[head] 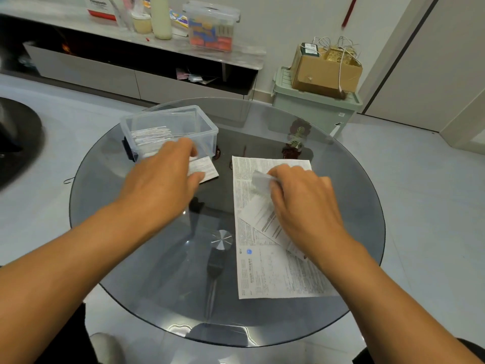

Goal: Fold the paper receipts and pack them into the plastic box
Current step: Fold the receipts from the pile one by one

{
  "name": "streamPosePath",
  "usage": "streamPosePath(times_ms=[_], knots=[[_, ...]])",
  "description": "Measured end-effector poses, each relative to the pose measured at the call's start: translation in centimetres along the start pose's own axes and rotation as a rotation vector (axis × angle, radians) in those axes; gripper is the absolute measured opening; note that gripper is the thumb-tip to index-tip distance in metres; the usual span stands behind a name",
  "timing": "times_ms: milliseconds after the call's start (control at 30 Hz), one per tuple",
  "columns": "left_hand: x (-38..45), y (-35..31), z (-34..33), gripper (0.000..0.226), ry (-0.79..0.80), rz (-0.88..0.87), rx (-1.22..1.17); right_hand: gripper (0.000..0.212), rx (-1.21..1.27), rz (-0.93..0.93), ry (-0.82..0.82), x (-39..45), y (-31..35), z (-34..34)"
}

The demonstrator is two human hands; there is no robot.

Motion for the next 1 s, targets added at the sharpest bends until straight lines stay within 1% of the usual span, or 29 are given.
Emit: streamPosePath(times_ms=[67, 100, 167, 233, 300, 400, 467, 533, 600, 633, 700, 767, 833, 933, 1000], knots=[[0.3, 1.4, 0.1, 0.044, 0.046, 0.039, 0.167, 0.023, -0.042, -0.056, 0.129, 0.2, -0.3, -1.2], [0.4, 1.9, 0.0, 0.050, 0.075, 0.046, 0.232, 0.024, -0.050, -0.062, 0.146, 0.2, -0.4, -1.7], [0.2, 2.6, -0.2, 0.059, 0.126, 0.055, 0.323, 0.027, 0.001, -0.064, 0.140, 0.3, -0.6, -2.3], [0.0, 2.7, -0.5, 0.062, 0.157, 0.048, 0.342, 0.029, 0.168, -0.109, 0.116, 0.4, -0.7, -2.2], [0.1, 2.9, -0.4, 0.057, 0.175, 0.039, 0.322, 0.029, 0.307, -0.129, 0.105, 0.4, -0.5, -2.3], [0.3, 3.3, -0.3, 0.041, 0.180, 0.014, 0.309, 0.026, 0.454, -0.139, 0.110, 0.1, 0.0, -2.3], [0.2, 3.5, -0.2, 0.036, 0.180, -0.003, 0.306, 0.025, 0.557, -0.161, 0.110, 0.1, 0.3, -2.1], [-0.2, 3.3, 0.1, 0.032, 0.185, -0.019, 0.292, 0.028, 0.635, -0.176, 0.098, 0.1, 0.4, -2.0], [-0.6, 3.3, 0.7, 0.026, 0.157, -0.004, 0.320, 0.028, 0.693, -0.187, 0.080, 0.2, 0.6, -2.1], [-0.7, 3.4, 1.2, 0.027, 0.134, 0.015, 0.348, 0.026, 0.713, -0.195, 0.076, 0.3, 0.7, -2.1], [-0.7, 3.8, 2.2, 0.038, 0.116, 0.079, 0.412, 0.022, 0.758, -0.204, 0.080, 0.5, 0.9, -2.2], [-0.4, 4.6, 2.6, 0.047, 0.147, 0.158, 0.429, 0.019, 0.776, -0.202, 0.083, 0.6, 1.1, -2.4], [-0.1, 5.5, 2.7, 0.052, 0.188, 0.224, 0.384, 0.021, 0.781, -0.189, 0.088, 0.7, 1.4, -2.6], [0.0, 5.8, 2.5, 0.051, 0.227, 0.244, 0.295, 0.026, 0.805, -0.179, 0.101, 0.7, 2.0, -2.9], [-0.1, 5.7, 2.2, 0.041, 0.252, 0.237, 0.223, 0.026, 0.813, -0.171, 0.108, 0.7, 2.5, -3.0]])
Point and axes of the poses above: each hand's wrist, its own x-axis towards the middle knuckle, its own z-axis out of the back of the hand, y = z × x, the point moved 1 cm from there along x, towards the middle knuckle, and after that the axes turned 10 degrees about x, right-handed, at the moved point
